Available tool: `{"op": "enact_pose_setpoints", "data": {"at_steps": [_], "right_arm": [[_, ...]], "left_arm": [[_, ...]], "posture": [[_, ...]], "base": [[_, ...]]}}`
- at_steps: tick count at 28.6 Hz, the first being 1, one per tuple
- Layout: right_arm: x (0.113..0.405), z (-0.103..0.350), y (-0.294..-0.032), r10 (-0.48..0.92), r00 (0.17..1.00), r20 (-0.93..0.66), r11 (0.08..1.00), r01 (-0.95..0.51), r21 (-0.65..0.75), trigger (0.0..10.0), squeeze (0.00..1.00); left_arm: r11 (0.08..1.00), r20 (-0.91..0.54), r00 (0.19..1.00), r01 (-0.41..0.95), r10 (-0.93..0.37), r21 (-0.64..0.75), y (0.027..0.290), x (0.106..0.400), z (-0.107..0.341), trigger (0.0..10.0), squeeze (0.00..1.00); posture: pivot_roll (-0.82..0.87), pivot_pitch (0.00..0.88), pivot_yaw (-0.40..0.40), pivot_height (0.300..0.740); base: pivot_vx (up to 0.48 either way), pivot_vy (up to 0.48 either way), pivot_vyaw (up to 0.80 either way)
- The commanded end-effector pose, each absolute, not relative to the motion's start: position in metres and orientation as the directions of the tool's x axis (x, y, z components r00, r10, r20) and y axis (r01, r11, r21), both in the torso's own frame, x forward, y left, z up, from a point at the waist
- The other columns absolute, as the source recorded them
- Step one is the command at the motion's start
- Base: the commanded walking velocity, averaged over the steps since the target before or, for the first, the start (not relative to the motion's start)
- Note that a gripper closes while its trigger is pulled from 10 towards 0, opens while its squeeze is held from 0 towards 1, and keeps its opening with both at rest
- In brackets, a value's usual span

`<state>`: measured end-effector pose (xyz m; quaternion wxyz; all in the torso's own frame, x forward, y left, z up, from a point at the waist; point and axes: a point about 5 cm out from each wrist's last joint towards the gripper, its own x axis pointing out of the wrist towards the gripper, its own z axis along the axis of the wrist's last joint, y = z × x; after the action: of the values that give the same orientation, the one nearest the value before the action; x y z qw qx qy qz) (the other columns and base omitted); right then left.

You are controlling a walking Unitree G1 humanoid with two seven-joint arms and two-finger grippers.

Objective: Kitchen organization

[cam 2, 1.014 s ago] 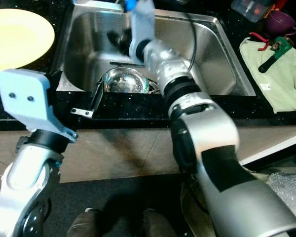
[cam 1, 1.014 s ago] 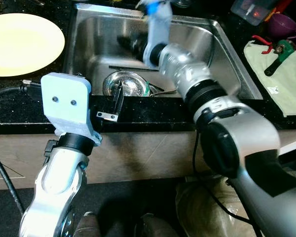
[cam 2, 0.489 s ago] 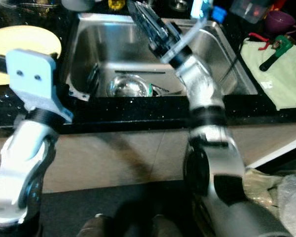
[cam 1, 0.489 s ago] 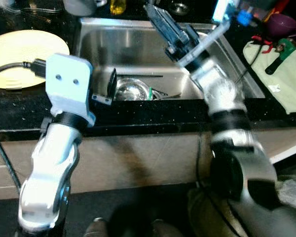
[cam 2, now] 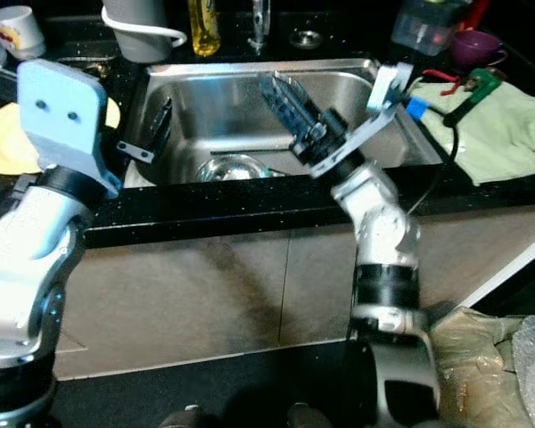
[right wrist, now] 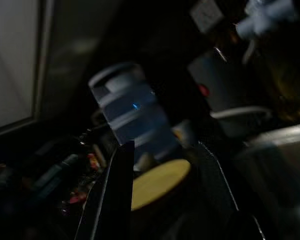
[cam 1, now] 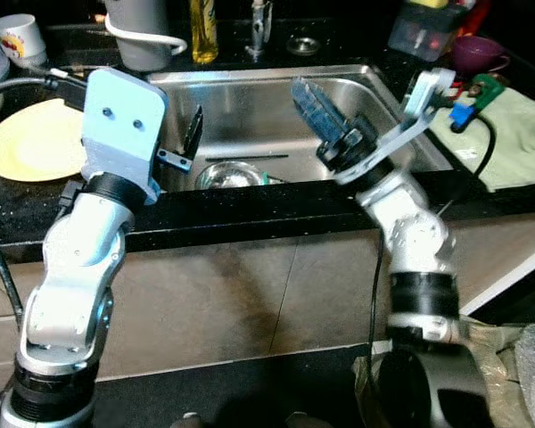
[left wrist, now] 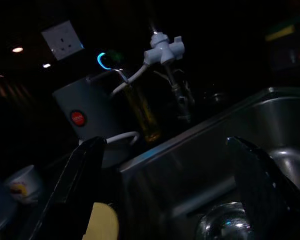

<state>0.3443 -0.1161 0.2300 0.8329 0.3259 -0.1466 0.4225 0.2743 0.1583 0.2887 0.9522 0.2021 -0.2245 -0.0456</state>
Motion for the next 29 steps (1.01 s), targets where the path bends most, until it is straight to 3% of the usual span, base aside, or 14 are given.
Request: {"op": "enact_pose_setpoints", "data": {"at_steps": [1,19,29], "right_arm": [[0.344,0.228,-0.106,0.624,0.603,0.498,0.442,-0.797,0.412,10.0,0.00],[0.345,0.213,-0.104,0.601,0.696,0.393,0.545,-0.717,0.435,10.0,0.00],[0.346,0.211,-0.107,0.590,0.723,0.359,0.577,-0.689,0.439,10.0,0.00]], "left_arm": [[0.896,0.412,0.894,-0.025,-0.178,0.443,0.163,0.276,0.291,10.0,0.00],[0.897,0.299,0.943,0.002,-0.149,0.442,0.158,0.288,0.262,10.0,0.00],[0.927,0.268,0.952,0.043,-0.151,0.371,0.150,0.290,0.252,10.0,0.00]], "posture": [[0.09,0.002,-0.011,0.740],[0.07,0.007,-0.004,0.740],[0.06,0.016,-0.010,0.740]], "base": [[0.000,0.000,0.80],[0.000,0.000,0.80],[0.054,0.000,0.00]]}}
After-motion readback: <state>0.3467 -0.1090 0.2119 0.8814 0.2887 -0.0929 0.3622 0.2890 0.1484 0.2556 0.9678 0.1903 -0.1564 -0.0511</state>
